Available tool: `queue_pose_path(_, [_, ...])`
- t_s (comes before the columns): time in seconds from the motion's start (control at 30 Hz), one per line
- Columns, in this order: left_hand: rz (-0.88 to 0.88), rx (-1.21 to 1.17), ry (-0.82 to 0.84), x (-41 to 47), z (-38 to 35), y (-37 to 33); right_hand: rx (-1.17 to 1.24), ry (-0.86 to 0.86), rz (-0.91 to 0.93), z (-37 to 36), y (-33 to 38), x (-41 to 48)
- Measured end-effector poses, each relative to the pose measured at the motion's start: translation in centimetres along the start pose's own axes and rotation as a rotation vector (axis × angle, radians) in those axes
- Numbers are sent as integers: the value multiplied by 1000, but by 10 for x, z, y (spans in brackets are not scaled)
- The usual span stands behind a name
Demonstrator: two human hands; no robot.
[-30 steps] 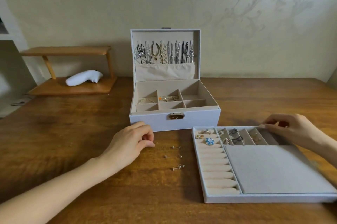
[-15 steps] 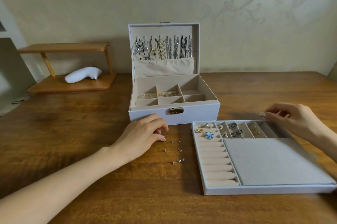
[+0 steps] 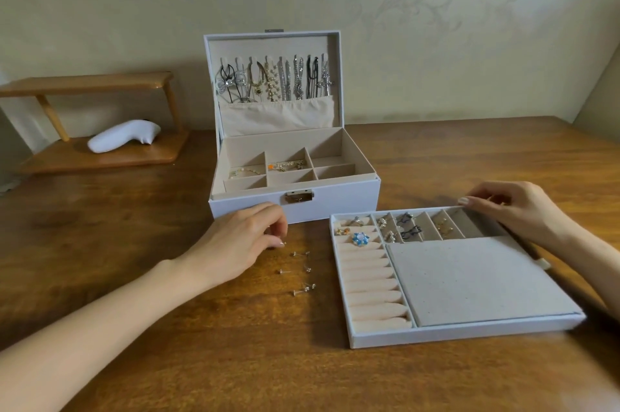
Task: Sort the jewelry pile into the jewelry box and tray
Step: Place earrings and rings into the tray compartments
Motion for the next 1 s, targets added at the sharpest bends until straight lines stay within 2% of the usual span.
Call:
queue_pose_path(0.27, [-42, 4, -43, 3, -2, 0, 12, 0, -21, -1, -6, 2])
queue_pose_path(0.57, [-156, 140, -78, 10, -6, -11, -4, -1, -9, -2, -4, 1])
queue_pose_path(0.8, [-152, 181, -96, 9, -4, -14, 8, 27, 1, -1, -1, -2])
queue_pose_path(0.9, [-185, 167, -237, 7, 22, -13, 2, -40, 30, 4, 7, -3])
queue_pose_path(1.0, [-223, 200, -191, 4, 31, -10, -72, -172, 147, 12, 35, -8])
Point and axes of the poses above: each hand's wrist, its own x-axis towards the middle knuckle, its own z-axis out of the back of the hand, y = z × x, the point moved 6 cm from there along x, towards the middle knuckle, and after that the axes turned 12 degrees about -z, right-handed, at the moved point
